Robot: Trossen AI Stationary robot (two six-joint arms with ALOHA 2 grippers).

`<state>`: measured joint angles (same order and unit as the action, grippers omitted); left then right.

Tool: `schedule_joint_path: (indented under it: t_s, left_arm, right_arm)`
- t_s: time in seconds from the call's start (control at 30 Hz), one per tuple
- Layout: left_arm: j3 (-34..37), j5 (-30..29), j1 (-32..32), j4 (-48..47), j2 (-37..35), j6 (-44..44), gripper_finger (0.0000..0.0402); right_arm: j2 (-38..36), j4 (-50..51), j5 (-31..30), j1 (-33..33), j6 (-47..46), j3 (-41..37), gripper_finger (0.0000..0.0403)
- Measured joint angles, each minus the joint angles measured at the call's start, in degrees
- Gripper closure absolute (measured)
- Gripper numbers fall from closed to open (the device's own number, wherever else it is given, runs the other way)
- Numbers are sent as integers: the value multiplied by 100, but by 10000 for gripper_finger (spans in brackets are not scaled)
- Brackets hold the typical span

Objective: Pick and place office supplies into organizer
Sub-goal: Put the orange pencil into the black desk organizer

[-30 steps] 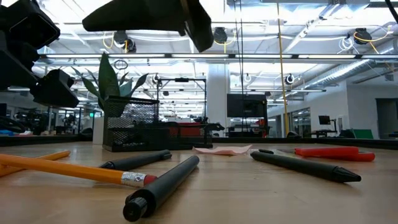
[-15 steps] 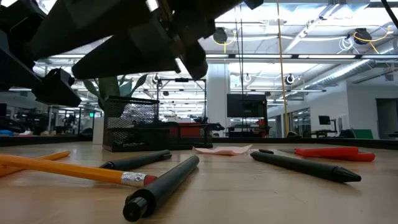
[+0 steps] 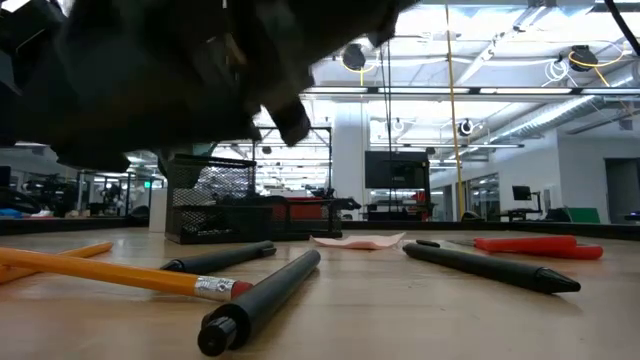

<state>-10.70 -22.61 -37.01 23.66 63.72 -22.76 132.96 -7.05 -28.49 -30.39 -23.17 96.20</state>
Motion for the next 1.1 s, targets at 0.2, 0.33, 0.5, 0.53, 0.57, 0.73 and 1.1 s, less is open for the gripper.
schedule_joint_path:
  t_s: [0.2, 0.33, 0.5, 0.53, 0.57, 0.73, 1.1]
  left_arm:
    - [0, 0, 0, -1, 2, -8, 53]
    - [0, 0, 0, -6, 2, -9, 53]
    - [0, 2, 0, -8, 2, -21, 53]
    - [0, 2, 0, -9, 2, -22, 53]
    - [0, 2, 0, -9, 2, -22, 53]
    - [0, 3, 0, -39, 2, -22, 53]
    - [0, 2, 0, 32, 2, -54, 53]
  right_arm:
    - [328, 297, 9, 12, -19, 197, 264]
    - [355, 275, 2, 33, -74, 217, 264]
    - [444, 447, -4, 33, -149, 210, 264]
    - [472, 424, 0, 32, -122, 210, 265]
    - [478, 445, -8, 16, -53, 212, 267]
    - [518, 609, -157, -11, 95, 212, 284]
    - [541, 476, -151, 19, 309, 212, 388]
